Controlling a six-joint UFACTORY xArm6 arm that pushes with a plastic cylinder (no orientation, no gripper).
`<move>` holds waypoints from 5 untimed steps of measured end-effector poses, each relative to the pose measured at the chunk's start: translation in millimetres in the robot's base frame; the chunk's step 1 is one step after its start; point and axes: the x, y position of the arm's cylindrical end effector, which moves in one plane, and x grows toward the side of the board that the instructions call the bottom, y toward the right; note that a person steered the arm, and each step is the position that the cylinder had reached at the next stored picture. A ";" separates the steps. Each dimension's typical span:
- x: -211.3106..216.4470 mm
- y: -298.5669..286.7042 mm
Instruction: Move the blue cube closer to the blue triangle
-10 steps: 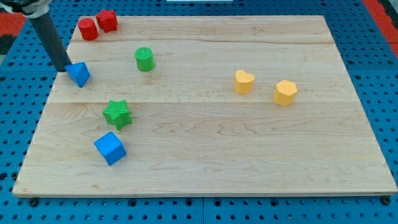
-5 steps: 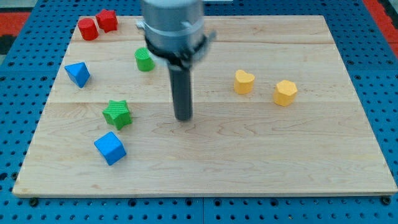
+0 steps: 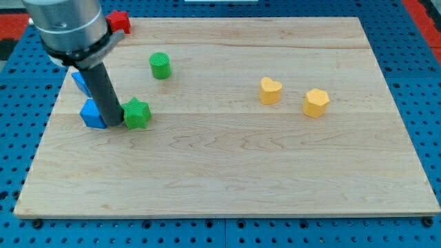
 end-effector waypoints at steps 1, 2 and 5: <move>42.6 0.0; 20.0 -27.8; 8.4 61.6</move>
